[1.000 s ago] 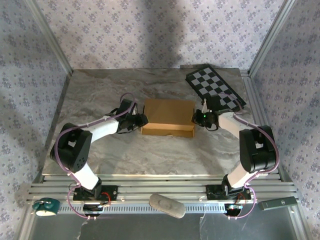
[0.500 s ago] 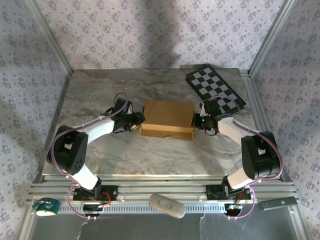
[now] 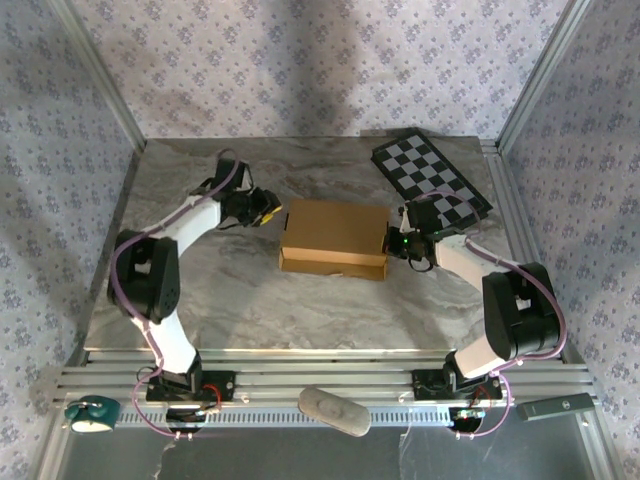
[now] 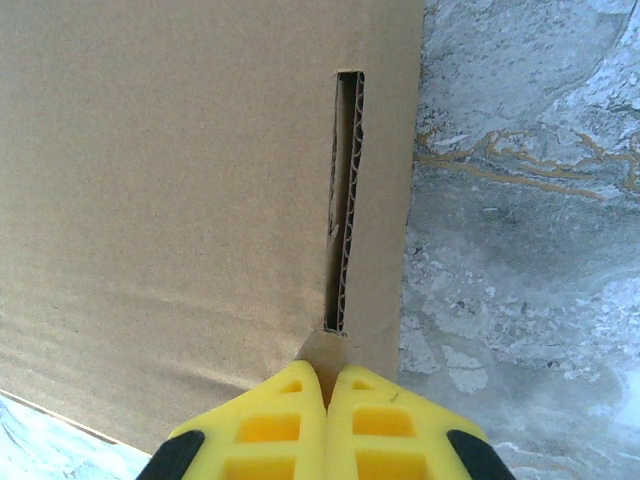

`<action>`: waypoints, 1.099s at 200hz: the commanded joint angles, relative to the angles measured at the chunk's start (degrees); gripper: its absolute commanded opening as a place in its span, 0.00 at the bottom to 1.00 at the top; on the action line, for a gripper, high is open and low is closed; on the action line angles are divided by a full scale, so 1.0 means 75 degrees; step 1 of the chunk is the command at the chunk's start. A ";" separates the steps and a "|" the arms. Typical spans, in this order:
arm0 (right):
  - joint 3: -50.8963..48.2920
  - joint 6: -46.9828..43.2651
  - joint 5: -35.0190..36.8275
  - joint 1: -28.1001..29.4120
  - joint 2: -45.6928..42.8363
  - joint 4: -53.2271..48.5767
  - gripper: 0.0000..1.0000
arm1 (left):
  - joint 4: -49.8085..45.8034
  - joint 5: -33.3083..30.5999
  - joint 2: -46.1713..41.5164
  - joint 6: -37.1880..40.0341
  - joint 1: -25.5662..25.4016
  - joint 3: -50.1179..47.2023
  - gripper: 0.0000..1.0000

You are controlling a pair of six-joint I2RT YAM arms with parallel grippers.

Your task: Fold the paper box

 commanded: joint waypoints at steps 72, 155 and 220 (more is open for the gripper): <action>-0.0060 -0.0278 0.0197 0.0045 0.0362 -0.0935 0.00 | -0.1677 0.0871 0.1543 0.1980 -0.0108 0.1582 0.23; -0.0008 -0.0255 0.0185 0.0046 0.0422 -0.0943 0.00 | -0.1853 0.0700 0.1762 0.2330 -0.0133 0.1594 0.21; 0.0068 -0.0256 0.0153 0.0033 0.0526 -0.0910 0.00 | -0.2041 0.0369 0.1646 0.2734 -0.0132 0.1504 0.14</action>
